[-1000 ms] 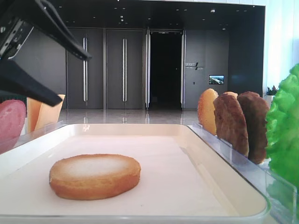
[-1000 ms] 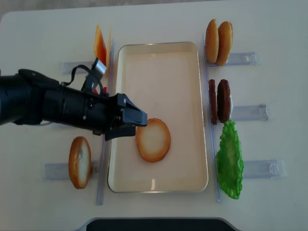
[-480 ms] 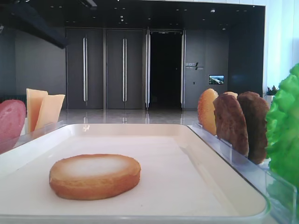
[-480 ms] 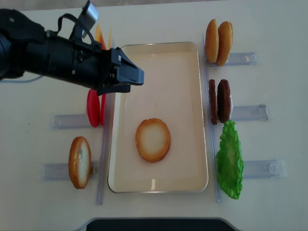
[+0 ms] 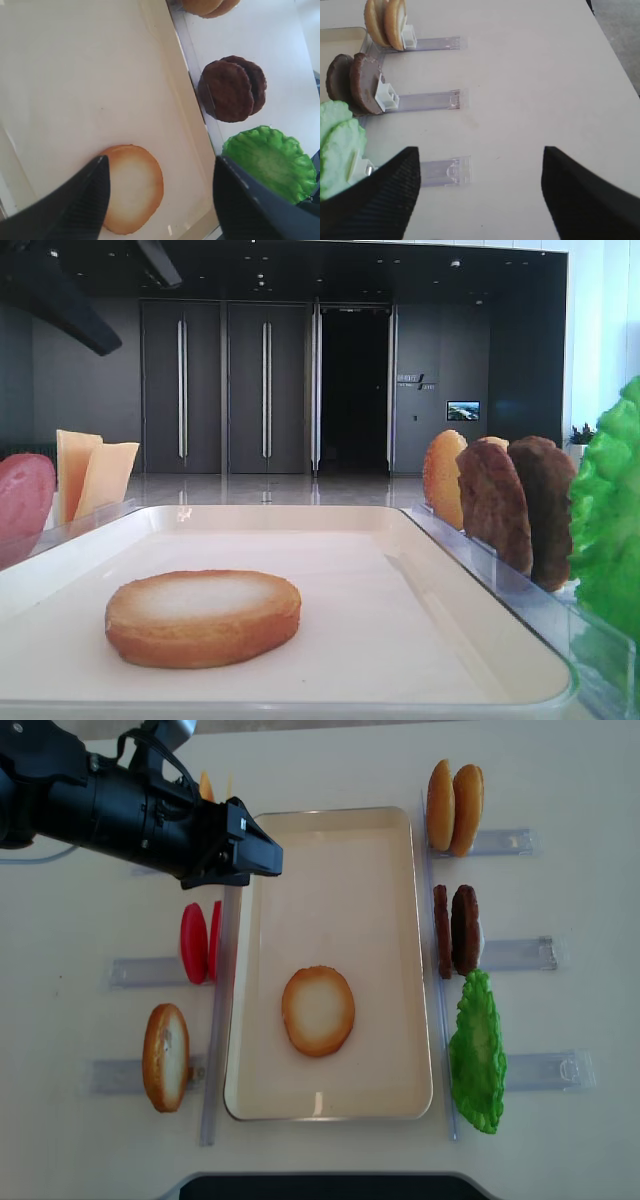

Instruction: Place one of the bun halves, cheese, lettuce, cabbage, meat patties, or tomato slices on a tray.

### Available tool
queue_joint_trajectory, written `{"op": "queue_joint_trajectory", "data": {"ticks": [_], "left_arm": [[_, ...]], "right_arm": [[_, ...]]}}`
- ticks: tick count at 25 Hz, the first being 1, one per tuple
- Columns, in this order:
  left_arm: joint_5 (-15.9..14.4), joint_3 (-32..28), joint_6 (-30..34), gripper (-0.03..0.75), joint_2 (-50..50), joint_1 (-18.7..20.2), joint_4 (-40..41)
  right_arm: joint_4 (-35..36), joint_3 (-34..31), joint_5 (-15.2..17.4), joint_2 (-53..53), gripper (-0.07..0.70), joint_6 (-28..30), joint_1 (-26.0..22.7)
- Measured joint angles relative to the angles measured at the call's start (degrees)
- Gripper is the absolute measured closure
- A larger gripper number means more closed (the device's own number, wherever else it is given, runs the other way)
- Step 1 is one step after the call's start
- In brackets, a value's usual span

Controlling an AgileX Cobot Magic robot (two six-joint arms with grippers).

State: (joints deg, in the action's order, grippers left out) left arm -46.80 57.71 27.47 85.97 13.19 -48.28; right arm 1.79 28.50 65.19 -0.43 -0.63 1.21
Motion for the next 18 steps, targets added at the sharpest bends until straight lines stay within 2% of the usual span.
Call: {"op": "queue_joint_trajectory", "data": {"ticks": [3, 6, 11, 18], "left_arm": [[-0.14, 0.00, -2.04, 0.221, 0.00, -1.51, 3.02], [-0.58, 0.00, -3.80, 0.221, 0.00, -4.88, 7.85], [-2.18, 0.00, -5.31, 0.221, 0.00, -13.22, 15.68], [-2.22, 0.00, -5.54, 0.224, 0.00, -23.23, 27.30]], "right_arm": [[0.00, 0.00, 0.00, 0.00, 0.118, 0.00, 0.00], [0.00, 0.00, 0.00, 0.00, 0.118, 0.00, 0.00], [0.00, 0.00, 0.00, 0.00, 0.118, 0.00, 0.00], [0.00, 0.00, 0.00, 0.00, 0.118, 0.00, 0.00]]}}
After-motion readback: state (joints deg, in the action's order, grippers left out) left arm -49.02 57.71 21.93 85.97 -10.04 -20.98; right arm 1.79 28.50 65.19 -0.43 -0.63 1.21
